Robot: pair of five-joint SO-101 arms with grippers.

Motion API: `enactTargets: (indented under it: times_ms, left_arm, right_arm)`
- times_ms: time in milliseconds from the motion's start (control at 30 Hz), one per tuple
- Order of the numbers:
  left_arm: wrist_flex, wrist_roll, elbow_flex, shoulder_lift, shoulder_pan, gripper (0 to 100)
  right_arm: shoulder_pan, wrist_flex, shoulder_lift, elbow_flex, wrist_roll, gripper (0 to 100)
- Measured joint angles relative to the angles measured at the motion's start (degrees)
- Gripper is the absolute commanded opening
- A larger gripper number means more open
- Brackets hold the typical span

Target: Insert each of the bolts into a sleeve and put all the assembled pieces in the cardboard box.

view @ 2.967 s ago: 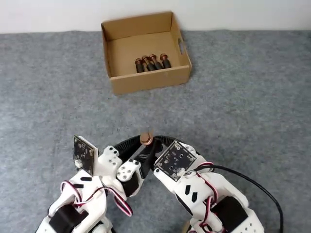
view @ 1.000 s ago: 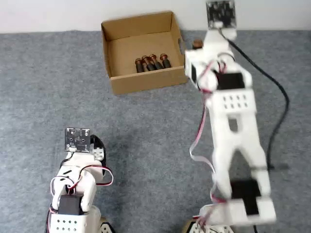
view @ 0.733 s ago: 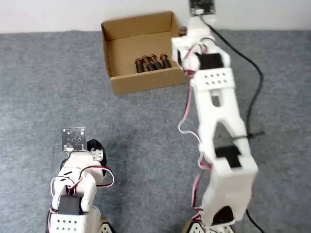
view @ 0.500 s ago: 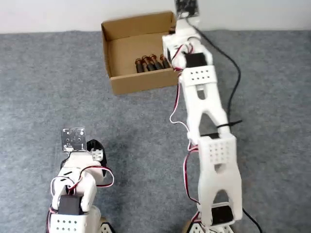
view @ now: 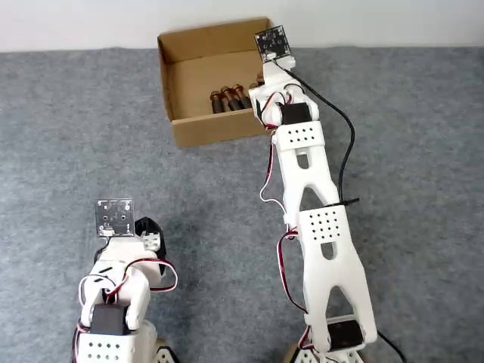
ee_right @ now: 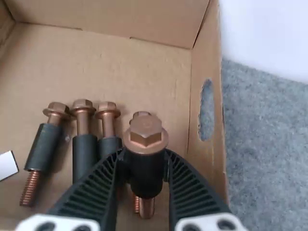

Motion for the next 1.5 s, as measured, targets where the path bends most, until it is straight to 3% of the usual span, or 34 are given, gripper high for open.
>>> enactTargets:
  times_ms: [133,400,867,1033,1233,1500]
  left_arm:
    - [0.0,0.0,0.0,0.0,0.0,0]
    - [0.0,0.0,0.0,0.0,0.0,0]
    - [0.0,0.0,0.0,0.0,-0.4,1]
    - [0.0,0.0,0.0,0.0,-0.4,1]
    - [0.0,0.0,0.0,0.0,-0.4,1]
    - [0.0,0.0,0.0,0.0,-0.4,1]
  right_arm:
    - [0.0,2.5,0.0,-0.2,0.0,19.8]
    - [-0.1,6.7,-2.1,-1.7,0.0,0.2]
    - [-0.2,33.8,-17.8,-1.8,-0.3,0.9]
    - [-0.2,44.8,-24.0,-1.8,-8.2,0.9]
    - [0.8,45.8,-33.6,-1.4,-12.8,0.8]
    - [0.9,45.8,-55.7,23.4,-14.2,0.8]
